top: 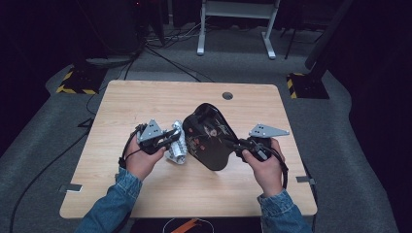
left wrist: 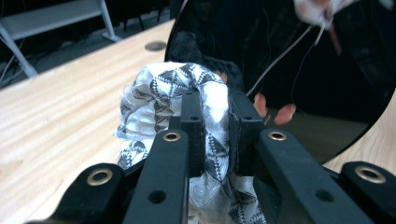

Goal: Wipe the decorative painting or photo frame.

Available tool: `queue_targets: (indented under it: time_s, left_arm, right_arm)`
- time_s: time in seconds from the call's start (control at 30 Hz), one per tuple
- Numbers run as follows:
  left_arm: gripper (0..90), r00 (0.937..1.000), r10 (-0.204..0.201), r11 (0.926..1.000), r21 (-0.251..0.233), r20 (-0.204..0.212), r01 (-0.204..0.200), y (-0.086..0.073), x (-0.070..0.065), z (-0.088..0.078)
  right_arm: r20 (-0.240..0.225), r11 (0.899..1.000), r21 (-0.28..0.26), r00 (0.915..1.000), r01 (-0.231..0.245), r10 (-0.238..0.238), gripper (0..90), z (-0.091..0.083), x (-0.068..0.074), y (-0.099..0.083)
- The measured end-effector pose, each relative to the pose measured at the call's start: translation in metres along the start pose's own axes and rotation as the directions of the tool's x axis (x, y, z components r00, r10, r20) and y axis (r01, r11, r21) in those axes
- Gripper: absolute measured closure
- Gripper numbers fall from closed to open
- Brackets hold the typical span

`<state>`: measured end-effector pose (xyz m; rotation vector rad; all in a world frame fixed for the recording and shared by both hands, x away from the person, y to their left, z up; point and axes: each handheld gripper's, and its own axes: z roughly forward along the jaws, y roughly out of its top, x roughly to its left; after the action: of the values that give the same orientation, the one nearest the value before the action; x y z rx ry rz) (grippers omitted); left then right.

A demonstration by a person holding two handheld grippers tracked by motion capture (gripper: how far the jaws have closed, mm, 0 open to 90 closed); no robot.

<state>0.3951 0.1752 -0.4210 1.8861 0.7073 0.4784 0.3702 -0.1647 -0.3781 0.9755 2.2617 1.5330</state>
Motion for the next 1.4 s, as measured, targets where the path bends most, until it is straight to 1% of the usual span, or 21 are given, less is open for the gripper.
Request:
queue_targets:
  time_s: [0.23,0.33,0.57,0.73,0.87,0.97,1.1,1.23,1.4]
  left_arm:
    - [79.3,0.9999,0.013,0.9986,-0.051,0.007,-0.012,0.020,-0.003,-0.003]
    - [79.2,0.9997,0.017,0.9977,-0.066,0.015,-0.016,0.029,-0.003,-0.004]
    - [79.2,0.9980,0.059,0.9942,-0.092,0.023,-0.056,0.056,-0.009,-0.008]
    - [79.2,0.9957,0.086,0.9906,-0.109,0.035,-0.082,0.074,-0.014,-0.009]
    - [79.2,0.9939,0.099,0.9876,-0.127,0.048,-0.092,0.086,-0.018,-0.008]
    - [79.2,0.9927,0.102,0.9855,-0.143,0.064,-0.092,0.096,-0.021,-0.005]
    - [79.2,0.9885,0.132,0.9806,-0.156,0.075,-0.119,0.111,-0.028,-0.003]
    - [79.2,0.9858,0.146,0.9770,-0.169,0.082,-0.131,0.122,-0.032,-0.001]
    - [79.1,0.9828,0.159,0.9744,-0.175,0.094,-0.141,0.131,-0.037,0.004]
  right_arm:
    - [-0.008,1.000,0.006,0.9999,-0.006,0.006,79.9,0.000,0.001,0.000]
    - [-0.008,1.000,0.007,0.9999,-0.007,0.007,80.0,-0.001,0.001,0.000]
    - [-0.011,1.000,0.012,0.9999,-0.010,0.010,80.0,-0.002,0.001,0.000]
    - [-0.011,1.000,0.014,0.9999,-0.011,0.011,80.0,-0.003,0.003,0.000]
    - [-0.011,1.000,0.016,0.9999,-0.008,0.008,80.0,-0.005,0.004,-0.001]
    - [-0.010,1.000,0.013,0.9999,-0.010,0.010,80.0,-0.005,0.004,-0.002]
    - [-0.007,1.000,0.012,0.9999,-0.010,0.010,80.0,-0.005,0.005,-0.002]
    - [-0.011,1.000,0.008,0.9998,-0.016,0.016,80.0,-0.006,0.004,-0.003]
    - [-0.008,1.000,0.006,0.9999,-0.014,0.014,80.0,-0.006,0.004,-0.004]
